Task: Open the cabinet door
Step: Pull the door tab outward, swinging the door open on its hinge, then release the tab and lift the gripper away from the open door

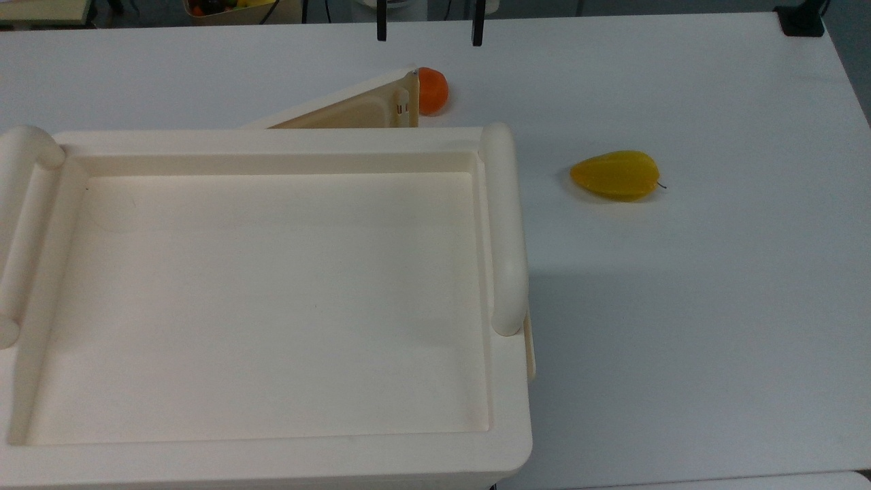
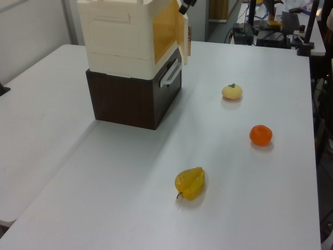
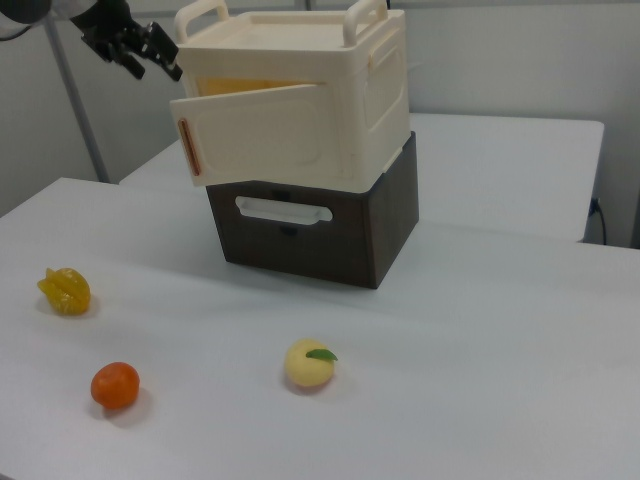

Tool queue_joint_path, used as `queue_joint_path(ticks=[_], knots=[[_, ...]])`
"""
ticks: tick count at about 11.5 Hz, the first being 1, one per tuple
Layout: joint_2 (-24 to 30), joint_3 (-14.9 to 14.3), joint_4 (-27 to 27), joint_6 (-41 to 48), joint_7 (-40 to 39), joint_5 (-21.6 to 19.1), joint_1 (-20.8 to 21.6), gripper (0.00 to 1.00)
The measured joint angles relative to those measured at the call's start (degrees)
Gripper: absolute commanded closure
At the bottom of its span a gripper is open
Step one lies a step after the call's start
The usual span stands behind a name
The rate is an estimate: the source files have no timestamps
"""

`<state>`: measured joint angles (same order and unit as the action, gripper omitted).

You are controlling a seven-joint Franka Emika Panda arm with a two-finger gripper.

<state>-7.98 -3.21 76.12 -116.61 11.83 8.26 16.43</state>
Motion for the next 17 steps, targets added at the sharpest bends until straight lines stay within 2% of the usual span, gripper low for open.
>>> queue_joint_path(ticks=[3, 4, 6, 10, 15, 17], knots=[[-2.58, 0.0, 0.02, -7.11, 1.57, 0.0, 0.0, 0.06], [-3.33, -0.03, 0.02, -7.79, 2.18, 0.0, 0.0, 0.0], [-3.91, -0.16, 0.3, -6.91, 2.33, 0.0, -0.01, 0.0], [-3.6, -0.52, 0.41, 2.53, 1.94, 0.04, -0.5, 0.0], [-0.68, -1.08, 0.26, 19.03, -7.48, 0.03, -5.05, 0.0], [-0.46, -1.13, 0.27, 22.31, -9.92, 0.03, -6.65, 0.0]])
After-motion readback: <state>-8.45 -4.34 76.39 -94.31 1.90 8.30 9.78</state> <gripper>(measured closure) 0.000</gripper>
